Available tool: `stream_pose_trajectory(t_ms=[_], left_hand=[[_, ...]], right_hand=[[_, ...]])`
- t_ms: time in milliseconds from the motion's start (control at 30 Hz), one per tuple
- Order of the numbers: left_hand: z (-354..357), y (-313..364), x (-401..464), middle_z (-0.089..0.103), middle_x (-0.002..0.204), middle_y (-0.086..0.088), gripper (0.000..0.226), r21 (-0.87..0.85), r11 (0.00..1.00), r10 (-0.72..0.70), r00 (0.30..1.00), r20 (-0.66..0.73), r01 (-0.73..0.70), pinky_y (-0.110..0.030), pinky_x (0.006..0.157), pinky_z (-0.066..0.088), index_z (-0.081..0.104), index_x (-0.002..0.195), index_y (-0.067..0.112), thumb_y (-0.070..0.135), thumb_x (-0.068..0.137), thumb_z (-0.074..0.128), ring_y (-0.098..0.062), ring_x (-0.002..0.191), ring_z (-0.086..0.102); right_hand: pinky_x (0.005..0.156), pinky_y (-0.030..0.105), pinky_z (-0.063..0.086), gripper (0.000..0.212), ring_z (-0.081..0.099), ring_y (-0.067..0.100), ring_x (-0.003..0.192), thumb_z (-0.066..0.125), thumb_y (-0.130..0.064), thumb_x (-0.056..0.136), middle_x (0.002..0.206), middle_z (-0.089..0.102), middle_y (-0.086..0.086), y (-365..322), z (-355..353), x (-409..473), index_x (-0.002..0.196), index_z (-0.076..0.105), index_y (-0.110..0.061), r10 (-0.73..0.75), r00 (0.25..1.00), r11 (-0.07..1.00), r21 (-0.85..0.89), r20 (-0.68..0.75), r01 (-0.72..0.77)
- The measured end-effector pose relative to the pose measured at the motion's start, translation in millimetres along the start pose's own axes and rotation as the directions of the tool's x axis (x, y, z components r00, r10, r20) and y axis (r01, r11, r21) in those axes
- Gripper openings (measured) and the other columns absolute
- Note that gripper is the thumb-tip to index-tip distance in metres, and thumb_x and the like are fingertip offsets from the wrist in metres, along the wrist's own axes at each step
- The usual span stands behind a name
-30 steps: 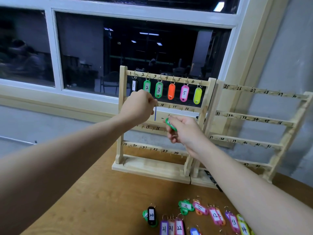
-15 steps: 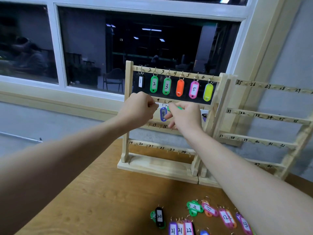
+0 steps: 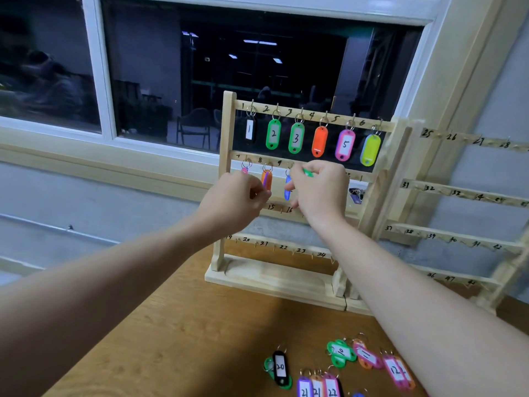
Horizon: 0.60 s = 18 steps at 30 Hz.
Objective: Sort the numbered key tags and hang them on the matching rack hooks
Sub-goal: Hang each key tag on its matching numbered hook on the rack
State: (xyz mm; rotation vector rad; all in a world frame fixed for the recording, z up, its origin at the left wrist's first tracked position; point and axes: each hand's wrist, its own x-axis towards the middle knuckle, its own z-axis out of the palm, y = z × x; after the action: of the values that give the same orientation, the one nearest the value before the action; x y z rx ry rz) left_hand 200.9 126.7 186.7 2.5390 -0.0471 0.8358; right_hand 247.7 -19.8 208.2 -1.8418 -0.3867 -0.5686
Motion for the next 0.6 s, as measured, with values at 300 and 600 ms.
stream_pose_trajectory(t_ms=[300, 600], left_hand=[[12, -4, -21, 0.067, 0.063, 0.003, 0.030, -0.065, 0.998, 0.010, 0.999, 0.036, -0.008, -0.040, 0.065, 0.055, 0.071, 0.076, 0.015, 0.030, 0.099, 0.060, -0.015, 0.062, 0.064], [61, -25, -101, 0.069, 0.067, 0.010, 0.016, -0.213, 0.971, -0.032, 0.940, 0.339, 0.110, -0.009, 0.057, 0.039, 0.070, 0.084, 0.025, 0.026, 0.098, 0.062, 0.003, 0.064, 0.062]], right_hand=[[0.050, 0.029, 0.051, 0.035, 0.062, 0.017, 0.042, 0.058, -0.024, 0.096, 0.059, 0.070, -0.004, 19, -2, -11, 0.062, 0.063, -0.015, -0.028, 0.998, 0.997, -0.065, 0.057, 0.032], [0.052, 0.019, 0.043, 0.027, 0.052, 0.005, 0.041, 0.064, -0.024, 0.097, 0.056, 0.068, -0.001, 87, -50, -95, 0.073, 0.071, -0.014, 0.141, 0.893, 0.967, -0.251, 0.427, -0.033]])
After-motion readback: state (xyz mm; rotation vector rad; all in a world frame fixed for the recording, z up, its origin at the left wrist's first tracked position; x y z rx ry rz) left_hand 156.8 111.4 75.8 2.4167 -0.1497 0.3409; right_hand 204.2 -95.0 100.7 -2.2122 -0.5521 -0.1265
